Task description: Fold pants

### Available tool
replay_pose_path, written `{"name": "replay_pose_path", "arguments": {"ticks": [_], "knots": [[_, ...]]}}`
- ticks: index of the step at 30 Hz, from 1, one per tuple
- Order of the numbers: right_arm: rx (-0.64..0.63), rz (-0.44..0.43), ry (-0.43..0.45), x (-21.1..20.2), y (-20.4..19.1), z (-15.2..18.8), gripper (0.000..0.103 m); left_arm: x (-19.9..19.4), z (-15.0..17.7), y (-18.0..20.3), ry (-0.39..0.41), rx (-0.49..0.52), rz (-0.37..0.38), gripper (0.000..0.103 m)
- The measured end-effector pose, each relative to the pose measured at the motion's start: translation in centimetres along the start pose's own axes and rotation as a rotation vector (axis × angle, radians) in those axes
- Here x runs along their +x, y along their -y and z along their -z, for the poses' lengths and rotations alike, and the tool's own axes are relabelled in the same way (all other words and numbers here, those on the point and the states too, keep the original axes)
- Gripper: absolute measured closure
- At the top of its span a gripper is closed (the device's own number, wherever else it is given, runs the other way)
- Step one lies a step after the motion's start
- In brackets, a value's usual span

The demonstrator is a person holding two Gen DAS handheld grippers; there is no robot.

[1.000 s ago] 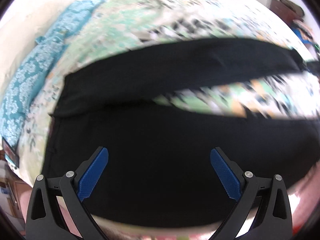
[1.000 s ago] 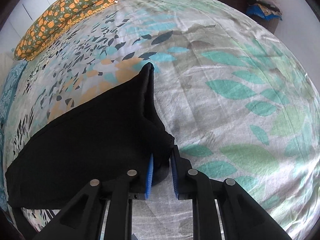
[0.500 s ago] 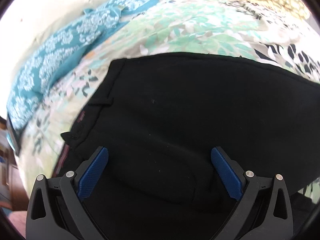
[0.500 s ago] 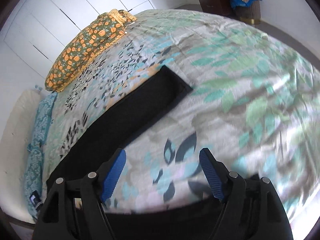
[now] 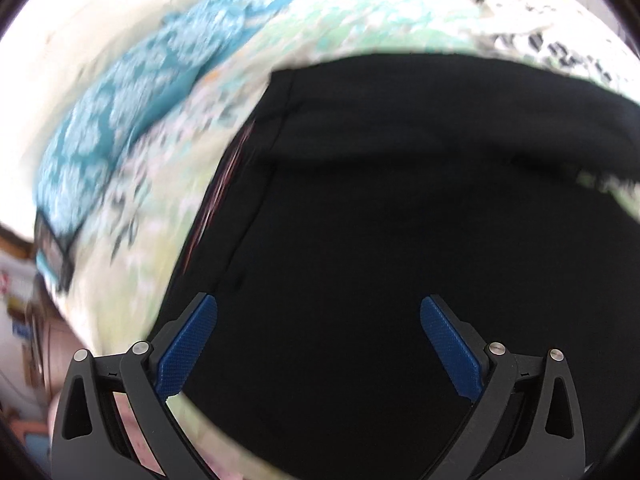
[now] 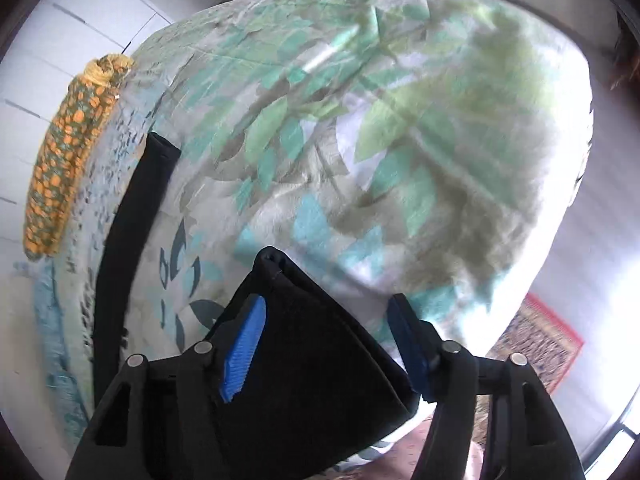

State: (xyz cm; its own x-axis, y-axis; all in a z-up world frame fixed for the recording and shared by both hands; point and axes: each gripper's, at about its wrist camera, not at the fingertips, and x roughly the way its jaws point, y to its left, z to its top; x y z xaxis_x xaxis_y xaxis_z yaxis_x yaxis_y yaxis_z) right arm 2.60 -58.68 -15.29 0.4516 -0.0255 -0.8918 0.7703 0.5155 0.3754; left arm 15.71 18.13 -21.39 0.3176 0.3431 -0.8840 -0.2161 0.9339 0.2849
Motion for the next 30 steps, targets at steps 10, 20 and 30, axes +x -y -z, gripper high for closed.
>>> {"name": "replay_pose_path", "arguments": {"ticks": [10, 20, 30], "knots": [[-0.296, -0.233, -0.064, 1.5, -11.6, 13.4, 0.027, 0.2, -0.2, 0.8, 0.001, -0.047, 0.143, 0.001], [-0.81, -0.09, -0.001, 4.2, -20.2, 22.1, 0.026, 1.8, -0.3, 0.8, 0.048, -0.086, 0.154, 0.0], [-0.77, -0.105, -0.021, 5.1, -19.9, 21.3, 0.026, -1.7, -2.5, 0.9, 0.118, -0.091, 0.142, 0.001]]}}
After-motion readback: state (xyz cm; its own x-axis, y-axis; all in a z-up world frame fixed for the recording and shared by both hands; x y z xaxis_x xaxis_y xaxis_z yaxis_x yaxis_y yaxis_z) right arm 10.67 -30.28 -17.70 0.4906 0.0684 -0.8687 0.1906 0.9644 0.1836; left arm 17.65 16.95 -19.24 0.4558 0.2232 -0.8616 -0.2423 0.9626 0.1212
